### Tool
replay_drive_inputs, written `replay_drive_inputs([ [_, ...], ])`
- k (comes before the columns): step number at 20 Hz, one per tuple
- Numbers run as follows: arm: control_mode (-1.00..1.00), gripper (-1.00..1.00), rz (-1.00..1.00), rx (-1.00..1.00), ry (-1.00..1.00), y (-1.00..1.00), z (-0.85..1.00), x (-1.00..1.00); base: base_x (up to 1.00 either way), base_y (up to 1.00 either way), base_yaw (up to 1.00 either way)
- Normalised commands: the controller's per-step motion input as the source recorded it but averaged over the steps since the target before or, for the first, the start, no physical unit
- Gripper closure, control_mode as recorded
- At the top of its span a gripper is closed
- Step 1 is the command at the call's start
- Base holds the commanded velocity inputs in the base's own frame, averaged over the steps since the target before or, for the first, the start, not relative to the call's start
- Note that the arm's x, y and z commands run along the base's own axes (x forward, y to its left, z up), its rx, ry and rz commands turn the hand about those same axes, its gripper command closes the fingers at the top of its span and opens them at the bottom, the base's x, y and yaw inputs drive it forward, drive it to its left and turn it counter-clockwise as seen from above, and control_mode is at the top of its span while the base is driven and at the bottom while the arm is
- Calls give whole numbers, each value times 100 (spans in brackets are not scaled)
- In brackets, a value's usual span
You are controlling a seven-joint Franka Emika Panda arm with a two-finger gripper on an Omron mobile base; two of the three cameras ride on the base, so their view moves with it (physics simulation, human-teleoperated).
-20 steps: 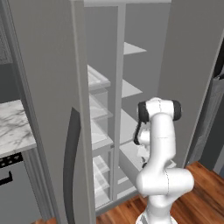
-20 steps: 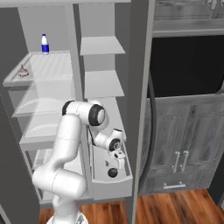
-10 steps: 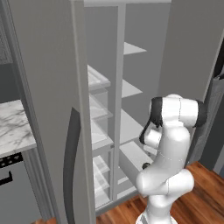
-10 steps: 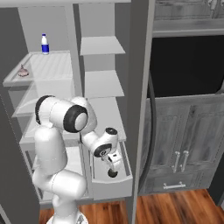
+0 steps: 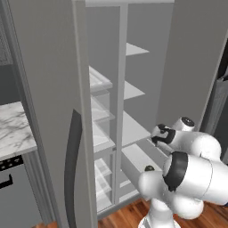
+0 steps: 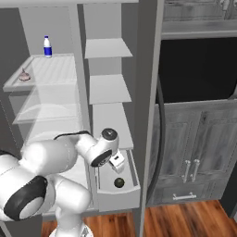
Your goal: Take the squash and garlic from the fridge shelf and place them in the freezer drawer to begin freezing them.
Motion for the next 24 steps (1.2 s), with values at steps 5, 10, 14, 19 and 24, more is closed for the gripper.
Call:
replay_drive_inputs([
  [5, -100, -100, 5, -2, -2, 25, 100, -62, 0, 0, 0],
  [10, -100, -100, 19, -8, 0, 44, 80, -57, 0, 0, 0],
  [14, -100, -100, 0, 0, 0, 0, 0, 0, 0, 0, 0],
  [19, -100, -100, 2, 0, 0, 6, 0, 0, 0, 0, 0],
  [24, 100, -100, 0, 0, 0, 0, 0, 0, -1, 45, 26],
])
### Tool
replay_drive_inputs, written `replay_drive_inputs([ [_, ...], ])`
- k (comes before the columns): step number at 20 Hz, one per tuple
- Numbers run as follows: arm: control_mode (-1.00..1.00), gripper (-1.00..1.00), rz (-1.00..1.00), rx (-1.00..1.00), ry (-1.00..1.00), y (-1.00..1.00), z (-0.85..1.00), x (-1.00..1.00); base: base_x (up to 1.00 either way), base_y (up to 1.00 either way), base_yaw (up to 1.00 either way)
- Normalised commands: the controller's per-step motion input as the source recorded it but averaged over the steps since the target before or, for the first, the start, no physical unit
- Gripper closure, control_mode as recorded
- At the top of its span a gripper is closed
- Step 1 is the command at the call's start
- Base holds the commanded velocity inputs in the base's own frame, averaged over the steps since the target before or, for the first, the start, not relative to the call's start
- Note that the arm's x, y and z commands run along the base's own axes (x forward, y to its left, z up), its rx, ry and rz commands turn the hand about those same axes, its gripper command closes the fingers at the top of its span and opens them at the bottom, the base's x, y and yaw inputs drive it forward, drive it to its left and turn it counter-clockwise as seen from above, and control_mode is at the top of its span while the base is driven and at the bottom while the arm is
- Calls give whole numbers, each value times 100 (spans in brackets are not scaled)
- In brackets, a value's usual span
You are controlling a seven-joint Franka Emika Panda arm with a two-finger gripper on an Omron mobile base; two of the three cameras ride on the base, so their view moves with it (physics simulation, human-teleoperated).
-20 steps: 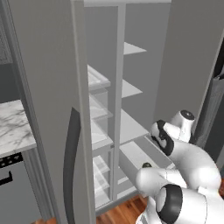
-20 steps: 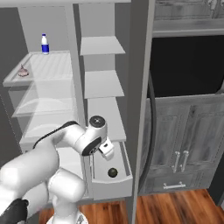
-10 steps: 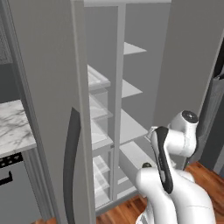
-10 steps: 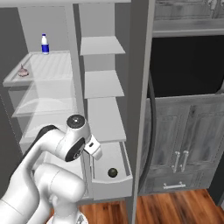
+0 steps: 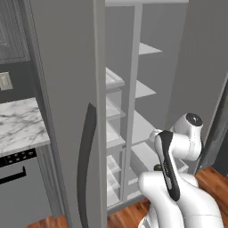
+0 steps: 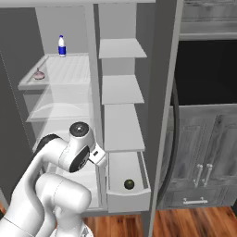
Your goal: Take the squash and garlic from the fridge shelf and place them in the freezer drawer to begin freezing them.
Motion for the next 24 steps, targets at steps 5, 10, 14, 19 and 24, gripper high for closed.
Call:
replay_drive_inputs([
  [5, 100, -100, 0, 0, 0, 0, 0, 0, 0, 44, 32],
  [10, 100, -100, 0, 0, 0, 0, 0, 0, 5, 31, 28],
  [14, 100, -100, 0, 0, 0, 0, 0, 0, 28, 23, 25],
  [19, 100, -100, 0, 0, 0, 0, 0, 0, 73, 27, 17],
  [24, 100, -100, 0, 0, 0, 0, 0, 0, 73, 17, 13],
])
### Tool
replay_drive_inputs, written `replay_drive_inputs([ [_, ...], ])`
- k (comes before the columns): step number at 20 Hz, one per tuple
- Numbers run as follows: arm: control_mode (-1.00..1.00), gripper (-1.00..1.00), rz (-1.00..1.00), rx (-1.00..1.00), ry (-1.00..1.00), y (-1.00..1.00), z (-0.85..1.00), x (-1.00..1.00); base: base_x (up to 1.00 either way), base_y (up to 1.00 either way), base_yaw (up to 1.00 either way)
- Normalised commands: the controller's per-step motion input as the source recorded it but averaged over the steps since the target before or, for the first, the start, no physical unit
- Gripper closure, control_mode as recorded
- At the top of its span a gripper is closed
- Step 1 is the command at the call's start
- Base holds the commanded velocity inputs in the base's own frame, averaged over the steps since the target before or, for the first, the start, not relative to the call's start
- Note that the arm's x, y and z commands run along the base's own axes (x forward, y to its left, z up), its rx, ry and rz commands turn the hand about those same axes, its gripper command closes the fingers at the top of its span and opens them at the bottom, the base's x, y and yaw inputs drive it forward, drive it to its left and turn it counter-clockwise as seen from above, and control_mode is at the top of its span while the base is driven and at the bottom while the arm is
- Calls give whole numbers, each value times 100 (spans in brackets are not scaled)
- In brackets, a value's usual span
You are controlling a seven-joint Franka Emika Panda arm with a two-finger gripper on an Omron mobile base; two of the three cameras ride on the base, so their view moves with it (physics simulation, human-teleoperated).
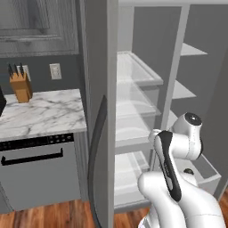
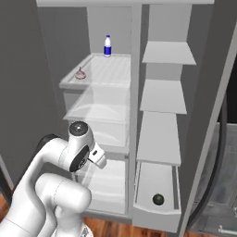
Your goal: Take the squash and garlic from the fridge shelf and place them in the freezer drawer to begin freezing them.
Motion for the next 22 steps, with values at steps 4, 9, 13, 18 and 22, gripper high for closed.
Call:
replay_drive_inputs([
  [4, 100, -100, 0, 0, 0, 0, 0, 0, 99, 21, 7],
  [9, 100, -100, 0, 0, 0, 0, 0, 0, 98, 9, 1],
  [13, 100, -100, 0, 0, 0, 0, 0, 0, 98, 10, -2],
  [18, 100, -100, 0, 0, 0, 0, 0, 0, 30, 0, 0],
  [22, -100, -100, 0, 0, -8, 2, 28, -1, 0, 0, 0],
])
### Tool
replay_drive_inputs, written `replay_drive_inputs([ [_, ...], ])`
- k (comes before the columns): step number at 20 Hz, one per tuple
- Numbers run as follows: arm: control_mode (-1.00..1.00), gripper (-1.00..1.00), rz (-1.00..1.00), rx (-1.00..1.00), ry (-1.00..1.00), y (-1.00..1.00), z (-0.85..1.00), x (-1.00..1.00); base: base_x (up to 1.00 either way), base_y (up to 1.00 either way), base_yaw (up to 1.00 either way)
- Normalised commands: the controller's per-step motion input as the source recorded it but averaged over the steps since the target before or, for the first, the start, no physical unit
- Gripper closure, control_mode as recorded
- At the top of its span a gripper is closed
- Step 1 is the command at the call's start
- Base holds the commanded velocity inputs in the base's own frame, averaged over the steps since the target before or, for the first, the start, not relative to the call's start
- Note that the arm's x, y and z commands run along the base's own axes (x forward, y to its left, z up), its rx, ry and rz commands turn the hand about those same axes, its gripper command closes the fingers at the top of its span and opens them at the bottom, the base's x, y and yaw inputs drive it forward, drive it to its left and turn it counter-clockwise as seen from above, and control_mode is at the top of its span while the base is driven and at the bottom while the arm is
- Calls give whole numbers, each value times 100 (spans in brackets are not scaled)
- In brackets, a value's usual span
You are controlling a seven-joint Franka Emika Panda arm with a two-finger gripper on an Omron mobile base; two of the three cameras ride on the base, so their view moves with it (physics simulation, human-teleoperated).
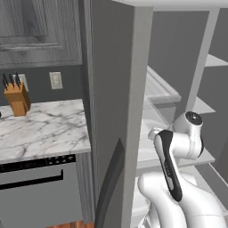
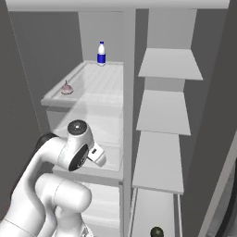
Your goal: Take the squash and garlic from the fridge shelf and place them in the freezer drawer to begin freezing them.
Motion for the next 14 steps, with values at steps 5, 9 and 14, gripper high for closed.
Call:
replay_drive_inputs([
  [5, -100, -100, 5, 0, -29, 16, 100, 0, 0, 0, 0],
  [9, -100, -100, 10, -6, -10, 39, 100, 23, 0, 0, 0],
  [14, -100, -100, 11, -9, 2, 37, 100, 41, 0, 0, 0],
])
